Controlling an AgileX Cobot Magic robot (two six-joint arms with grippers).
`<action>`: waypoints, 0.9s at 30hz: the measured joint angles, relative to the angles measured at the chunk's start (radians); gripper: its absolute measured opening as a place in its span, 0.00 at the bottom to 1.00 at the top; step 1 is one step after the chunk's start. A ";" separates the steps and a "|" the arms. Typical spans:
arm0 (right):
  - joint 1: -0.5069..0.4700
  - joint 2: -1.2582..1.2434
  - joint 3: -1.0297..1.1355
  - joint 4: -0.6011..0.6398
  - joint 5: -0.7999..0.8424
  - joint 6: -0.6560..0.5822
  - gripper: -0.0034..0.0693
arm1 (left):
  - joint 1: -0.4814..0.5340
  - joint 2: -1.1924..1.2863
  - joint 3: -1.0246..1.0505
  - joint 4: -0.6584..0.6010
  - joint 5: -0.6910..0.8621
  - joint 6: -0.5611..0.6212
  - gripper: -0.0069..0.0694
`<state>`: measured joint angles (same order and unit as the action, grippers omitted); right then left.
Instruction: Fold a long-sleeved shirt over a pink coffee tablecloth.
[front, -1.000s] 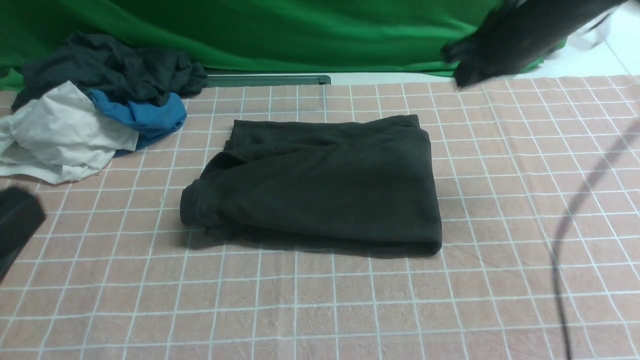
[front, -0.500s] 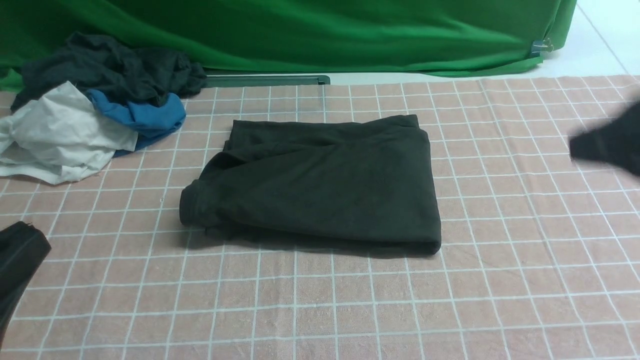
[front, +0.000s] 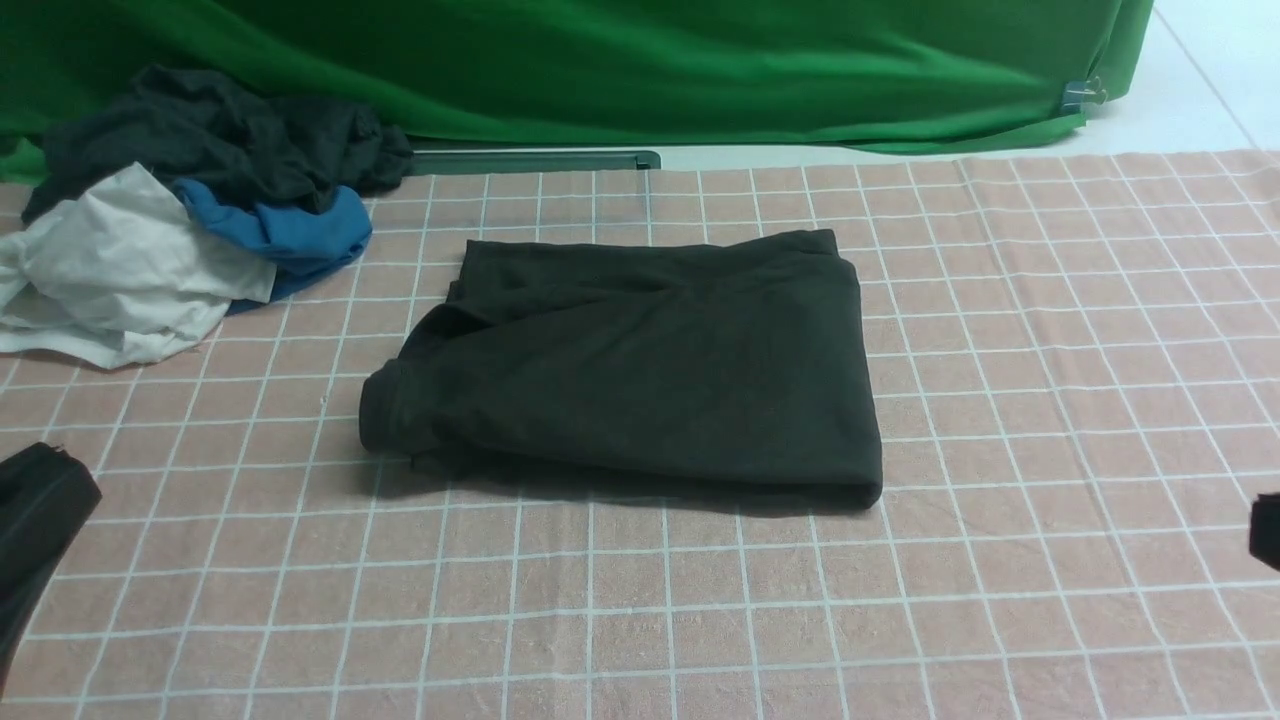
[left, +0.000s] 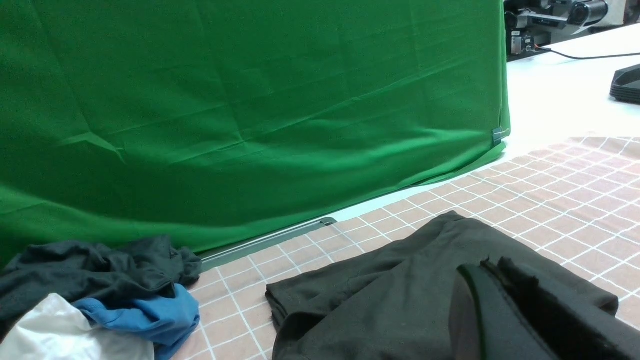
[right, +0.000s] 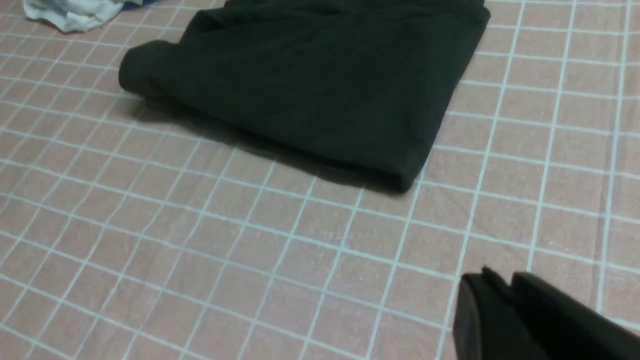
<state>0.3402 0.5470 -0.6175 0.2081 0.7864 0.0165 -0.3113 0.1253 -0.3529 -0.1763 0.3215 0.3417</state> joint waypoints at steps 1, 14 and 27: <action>0.000 -0.003 0.000 0.000 -0.002 0.000 0.13 | 0.000 0.000 0.000 0.000 0.000 0.000 0.11; -0.081 -0.130 0.124 -0.082 -0.244 -0.052 0.08 | 0.000 0.000 0.000 0.008 0.001 0.000 0.11; -0.232 -0.537 0.622 -0.090 -0.583 -0.151 0.07 | 0.000 0.000 0.000 0.016 0.001 0.000 0.11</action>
<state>0.1081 0.0105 0.0048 0.1177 0.2035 -0.1347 -0.3113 0.1253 -0.3529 -0.1603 0.3222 0.3417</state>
